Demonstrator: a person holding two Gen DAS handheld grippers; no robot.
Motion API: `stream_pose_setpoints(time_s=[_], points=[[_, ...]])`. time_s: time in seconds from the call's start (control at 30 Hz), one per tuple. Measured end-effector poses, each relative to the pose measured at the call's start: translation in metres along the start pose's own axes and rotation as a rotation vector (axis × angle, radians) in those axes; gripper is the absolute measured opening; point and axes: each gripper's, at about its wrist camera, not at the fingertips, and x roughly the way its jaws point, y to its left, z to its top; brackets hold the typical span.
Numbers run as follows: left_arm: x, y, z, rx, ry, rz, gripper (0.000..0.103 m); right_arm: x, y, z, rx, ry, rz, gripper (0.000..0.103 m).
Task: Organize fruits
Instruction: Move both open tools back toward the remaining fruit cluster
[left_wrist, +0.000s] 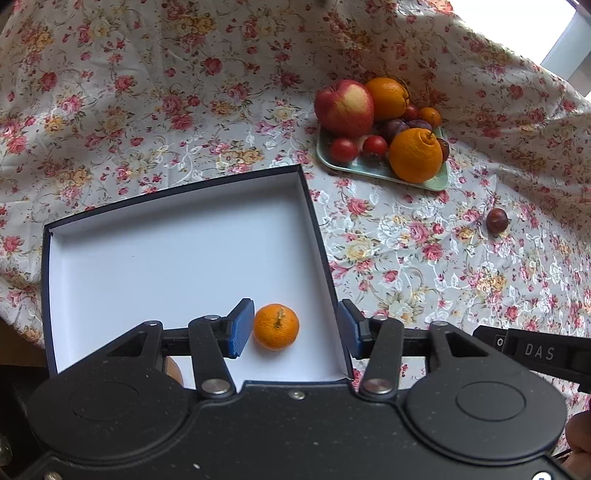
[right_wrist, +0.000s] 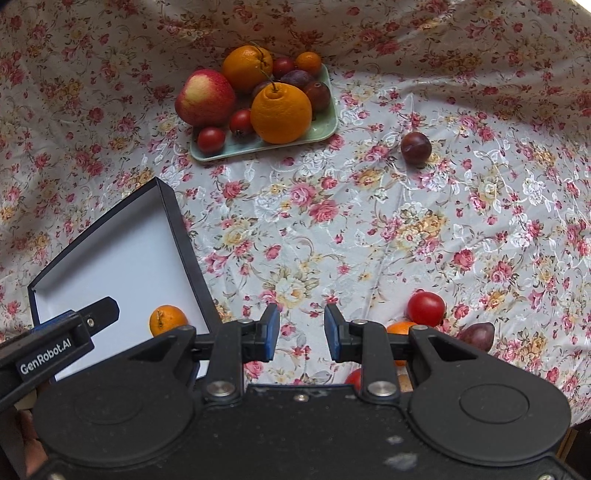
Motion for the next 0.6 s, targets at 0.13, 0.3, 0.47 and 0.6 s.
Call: stream_pose_setpoints(time_s=[0.13, 0.3, 0.47, 0.6], points=[[-0.002, -0.015, -0.002, 0.035, -0.003, -0.013, 0.056, -0.003, -0.017, -0.001, 0.027, 0.013, 0.001, 0.029], [-0.001, -0.037, -0.005, 0.079, -0.002, -0.022, 0.056, -0.009, -0.035, -0.003, 0.048, 0.018, -0.002, 0.029], [0.000, -0.057, -0.008, 0.112, 0.005, -0.036, 0.056, -0.014, -0.052, -0.008, 0.061, 0.021, -0.001, 0.029], [0.000, -0.074, -0.011, 0.134, 0.010, -0.050, 0.056, -0.018, -0.064, -0.013, 0.063, 0.022, -0.003, 0.029]])
